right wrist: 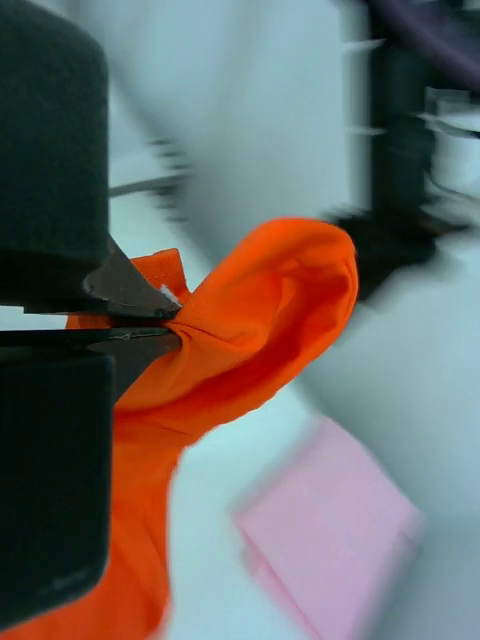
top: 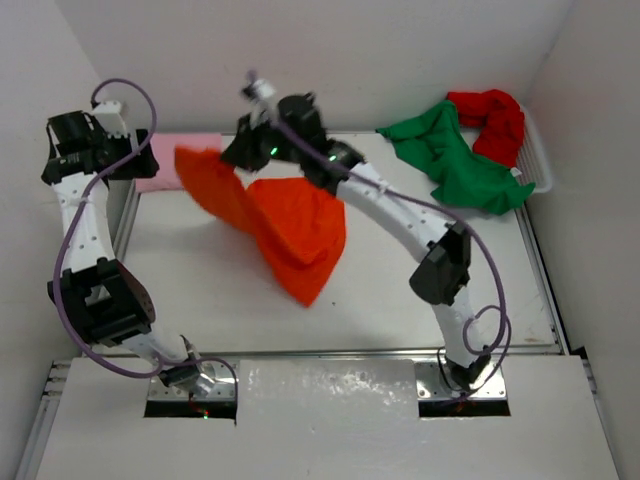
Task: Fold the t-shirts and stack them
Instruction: Flatten out the tshirt
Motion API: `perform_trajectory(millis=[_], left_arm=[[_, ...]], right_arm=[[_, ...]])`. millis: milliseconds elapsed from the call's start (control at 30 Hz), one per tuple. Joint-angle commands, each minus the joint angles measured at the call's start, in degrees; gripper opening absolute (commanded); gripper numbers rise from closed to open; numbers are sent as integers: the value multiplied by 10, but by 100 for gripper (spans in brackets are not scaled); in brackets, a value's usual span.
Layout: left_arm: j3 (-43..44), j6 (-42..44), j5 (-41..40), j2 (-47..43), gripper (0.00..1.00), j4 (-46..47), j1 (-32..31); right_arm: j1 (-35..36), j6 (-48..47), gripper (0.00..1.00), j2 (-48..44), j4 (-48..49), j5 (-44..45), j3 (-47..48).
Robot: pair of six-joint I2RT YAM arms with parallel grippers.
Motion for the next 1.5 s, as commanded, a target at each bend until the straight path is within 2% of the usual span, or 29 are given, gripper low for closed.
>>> perform_trajectory(millis=[0,67,100,233,300,433,467,533,600,633,733,800,967,1067,1100,1167,1300,1467], left_arm=[[56,-23,34,1,79,12,4],[72,-28,65,2,79,16,5],[74,-34,73,1,79,26,4],[77,-35,96,3,79,41,-13],[82,-17,95,7,79,31,-47],[66,29,91,15,77,17,-118],[49,72,89,16,77,-2,-156],[6,120,73,15,77,-20,-214],[-34,156,51,19,78,-26,-240],[-63,158,25,34,78,-28,-274],[-83,141,20,90,73,-36,-311],[-83,101,8,124,71,1,-327],[-18,20,-58,191,69,107,-377],[71,-13,-88,288,60,80,-380],[113,-19,-90,337,59,67,-380],[136,-27,-86,385,58,57,-381],[168,-34,-81,424,60,60,-381],[165,-49,-72,416,52,42,-383]], right_arm=[[-124,167,0,-98,181,-13,-71],[-171,168,0,-189,196,-2,-153],[-213,178,0,-221,216,-1,-250],[-278,174,0,-354,236,4,-472],[-295,168,0,-412,231,14,-581],[-345,210,0,-463,247,29,-741],[-360,203,0,-469,275,19,-794],[-363,170,0,-475,273,11,-829],[-363,132,0,-469,256,-19,-865],[-363,123,0,-461,246,-29,-876],[-363,113,0,-454,253,-52,-929],[-363,115,0,-452,271,-53,-961],[-363,129,0,-438,309,-64,-1003],[-363,127,0,-434,319,-65,-1013],[-364,125,0,-434,317,-61,-1014],[-363,122,0,-431,317,-57,-1016],[-363,110,0,-420,302,-54,-1005],[-364,89,0,-415,273,-49,-978]])
